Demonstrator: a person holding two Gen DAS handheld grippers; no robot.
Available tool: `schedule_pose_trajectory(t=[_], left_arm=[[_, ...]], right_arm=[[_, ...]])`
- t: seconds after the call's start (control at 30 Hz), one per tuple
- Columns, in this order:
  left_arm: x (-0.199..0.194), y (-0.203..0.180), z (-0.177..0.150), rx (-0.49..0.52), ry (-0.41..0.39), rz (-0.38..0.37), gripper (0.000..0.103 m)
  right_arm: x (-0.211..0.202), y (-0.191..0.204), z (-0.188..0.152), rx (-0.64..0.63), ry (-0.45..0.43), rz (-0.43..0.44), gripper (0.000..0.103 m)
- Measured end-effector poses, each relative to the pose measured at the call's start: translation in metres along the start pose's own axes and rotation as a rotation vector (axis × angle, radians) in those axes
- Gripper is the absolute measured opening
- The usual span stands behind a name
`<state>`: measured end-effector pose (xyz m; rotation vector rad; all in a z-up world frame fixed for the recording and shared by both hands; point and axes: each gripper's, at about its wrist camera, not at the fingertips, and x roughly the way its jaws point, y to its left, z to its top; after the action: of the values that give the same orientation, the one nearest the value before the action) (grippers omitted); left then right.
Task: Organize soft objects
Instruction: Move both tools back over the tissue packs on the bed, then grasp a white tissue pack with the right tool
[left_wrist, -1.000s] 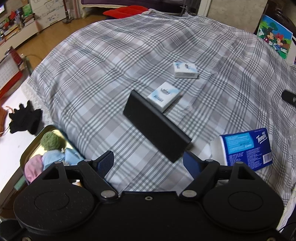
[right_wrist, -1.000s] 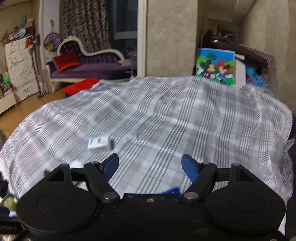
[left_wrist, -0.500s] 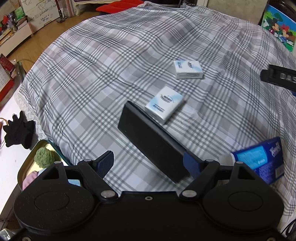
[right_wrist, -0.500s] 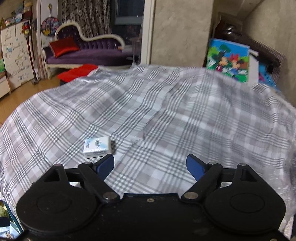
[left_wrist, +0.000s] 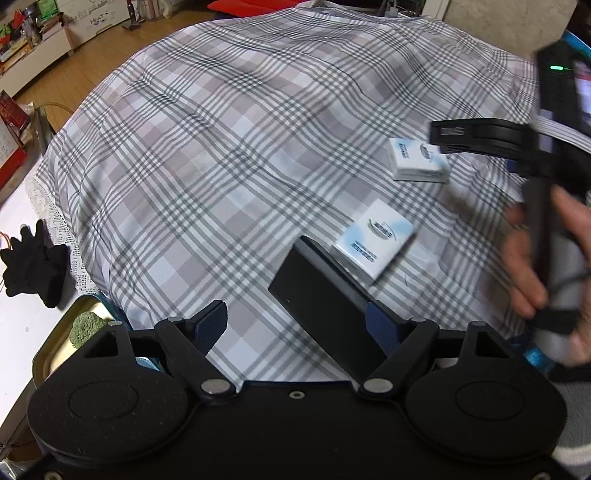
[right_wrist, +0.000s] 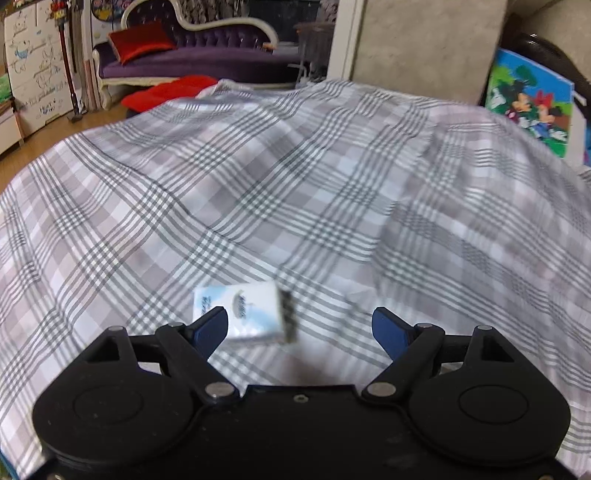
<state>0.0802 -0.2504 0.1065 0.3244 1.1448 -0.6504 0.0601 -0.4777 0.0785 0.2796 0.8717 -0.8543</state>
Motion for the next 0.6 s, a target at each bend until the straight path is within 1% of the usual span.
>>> schedule_pose_trajectory(t=[0.1, 0.17, 0.2, 0.23, 0.3, 0.37, 0.47, 0.6], left_arm=[[0.005, 0.004, 0.001, -0.002, 0.010, 0.000, 0.079], [0.009, 0.007, 0.002, -0.006, 0.017, 0.003, 0.079], [0.010, 0.009, 0.002, -0.008, 0.020, 0.004, 0.079], [0.012, 0.010, 0.003, -0.010, 0.024, 0.004, 0.079], [0.013, 0.012, 0.004, -0.019, 0.027, 0.003, 0.079], [0.014, 0.013, 0.005, -0.027, 0.028, 0.000, 0.079], [0.013, 0.013, 0.006, -0.033, 0.029, -0.002, 0.079], [0.011, 0.011, 0.005, -0.033, 0.027, -0.001, 0.079]], right_arm=[[0.031, 0.014, 0.003, 0.003, 0.048, 0.010, 0.084], [0.048, 0.022, 0.003, -0.002, 0.075, 0.001, 0.084], [0.055, 0.026, 0.002, -0.011, 0.083, -0.003, 0.084], [0.060, 0.029, 0.002, -0.018, 0.081, -0.005, 0.086], [0.064, 0.035, 0.003, -0.032, 0.067, -0.009, 0.087], [0.064, 0.038, 0.005, -0.042, 0.075, -0.004, 0.081], [0.062, 0.036, 0.006, -0.021, 0.080, 0.027, 0.081], [0.064, 0.042, 0.003, -0.056, 0.075, 0.013, 0.082]])
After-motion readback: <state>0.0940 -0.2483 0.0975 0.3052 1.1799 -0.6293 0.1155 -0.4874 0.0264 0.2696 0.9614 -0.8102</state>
